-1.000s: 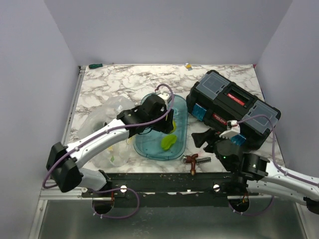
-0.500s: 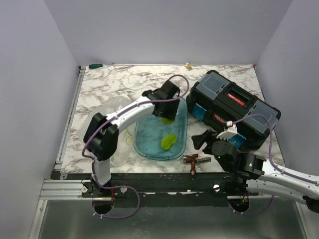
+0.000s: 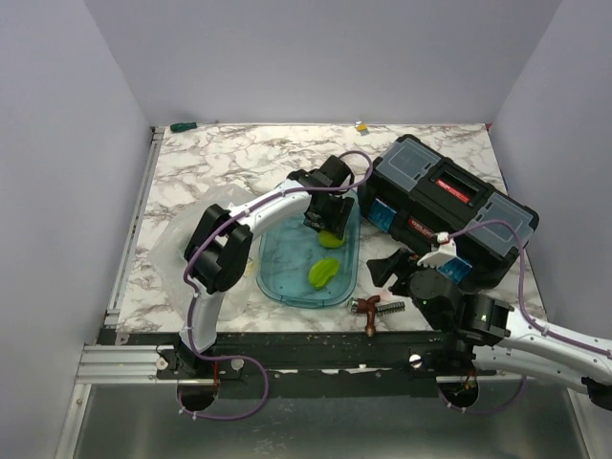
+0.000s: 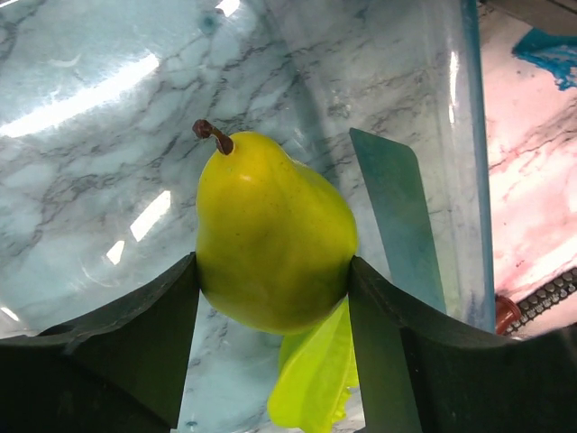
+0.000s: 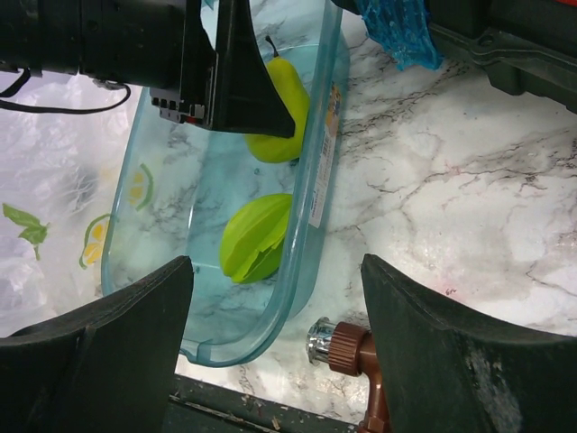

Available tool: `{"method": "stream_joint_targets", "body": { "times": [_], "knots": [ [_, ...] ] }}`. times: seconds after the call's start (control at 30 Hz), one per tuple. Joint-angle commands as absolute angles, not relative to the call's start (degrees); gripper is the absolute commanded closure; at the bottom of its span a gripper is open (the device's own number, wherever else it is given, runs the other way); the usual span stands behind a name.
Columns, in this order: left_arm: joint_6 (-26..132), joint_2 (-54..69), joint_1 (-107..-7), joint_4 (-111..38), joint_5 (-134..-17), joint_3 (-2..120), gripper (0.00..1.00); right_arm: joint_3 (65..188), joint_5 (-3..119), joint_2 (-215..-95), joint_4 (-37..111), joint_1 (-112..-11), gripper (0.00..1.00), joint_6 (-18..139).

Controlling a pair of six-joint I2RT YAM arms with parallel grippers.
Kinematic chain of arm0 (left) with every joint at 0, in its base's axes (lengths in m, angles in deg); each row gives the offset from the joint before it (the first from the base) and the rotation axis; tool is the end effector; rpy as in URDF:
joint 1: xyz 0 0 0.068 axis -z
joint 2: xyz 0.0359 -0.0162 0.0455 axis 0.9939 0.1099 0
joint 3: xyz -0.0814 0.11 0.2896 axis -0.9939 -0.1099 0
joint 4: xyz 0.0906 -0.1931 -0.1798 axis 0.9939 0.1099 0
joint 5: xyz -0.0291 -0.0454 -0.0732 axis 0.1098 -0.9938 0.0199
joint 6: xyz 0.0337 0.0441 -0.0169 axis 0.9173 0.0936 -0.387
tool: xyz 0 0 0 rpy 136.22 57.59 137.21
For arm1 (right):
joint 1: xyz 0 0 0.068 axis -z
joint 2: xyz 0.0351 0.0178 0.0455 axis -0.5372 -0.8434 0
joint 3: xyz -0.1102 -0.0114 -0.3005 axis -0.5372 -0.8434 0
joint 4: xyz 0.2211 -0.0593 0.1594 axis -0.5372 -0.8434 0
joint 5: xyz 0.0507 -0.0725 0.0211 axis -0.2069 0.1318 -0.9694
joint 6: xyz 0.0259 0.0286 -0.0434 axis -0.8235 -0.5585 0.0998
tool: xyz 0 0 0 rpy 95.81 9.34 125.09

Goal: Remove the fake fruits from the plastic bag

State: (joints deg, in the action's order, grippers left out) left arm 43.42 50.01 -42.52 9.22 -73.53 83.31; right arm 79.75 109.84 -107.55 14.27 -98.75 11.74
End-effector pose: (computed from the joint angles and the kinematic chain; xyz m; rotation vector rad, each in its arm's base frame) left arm 0.3602 -0.3211 0.2464 0.5068 2.7406 -0.4557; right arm 0.0745 0.0976 0.2777 0.2896 1.9447 0.6376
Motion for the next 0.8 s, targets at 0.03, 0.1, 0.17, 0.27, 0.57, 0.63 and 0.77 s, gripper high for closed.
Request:
{"method": "stream_joint_targets", "body": {
  "times": [0.03, 0.1, 0.17, 0.27, 0.57, 0.63, 0.77],
  "knots": [
    [43.6, 48.6, -42.2, 7.6, -77.2, 80.8, 0.38, 79.9, 109.9, -108.9, 16.3, -98.7, 0.22, 12.5],
    [43.1, 48.0, -42.4, 7.1, -77.5, 80.4, 0.32, 80.1, 109.6, -109.8, 16.4, -98.7, 0.22, 12.5],
    [42.9, 47.5, -42.5, 7.1, -78.0, 80.5, 0.25, 80.2, 109.2, -110.6, 16.5, -98.7, 0.22, 12.4],
    [43.6, 45.9, -42.5, 7.7, -79.6, 81.2, 0.14, 80.3, 108.5, -111.1, 16.7, -98.7, 0.22, 12.2],
    [44.1, 23.6, -42.6, 11.5, -78.3, 76.4, 0.12, 79.5, 107.1, -113.3, 20.0, -98.7, 0.22, 12.8],
    [43.1, 16.6, -42.4, 9.6, -78.3, 71.5, 0.12, 79.7, 106.2, -115.2, 22.0, -98.6, 0.22, 13.4],
    [41.4, 1.5, -42.4, 5.3, -79.0, 60.1, 0.12, 80.5, 104.2, -120.2, 25.8, -98.7, 0.22, 14.7]
  ]
}}
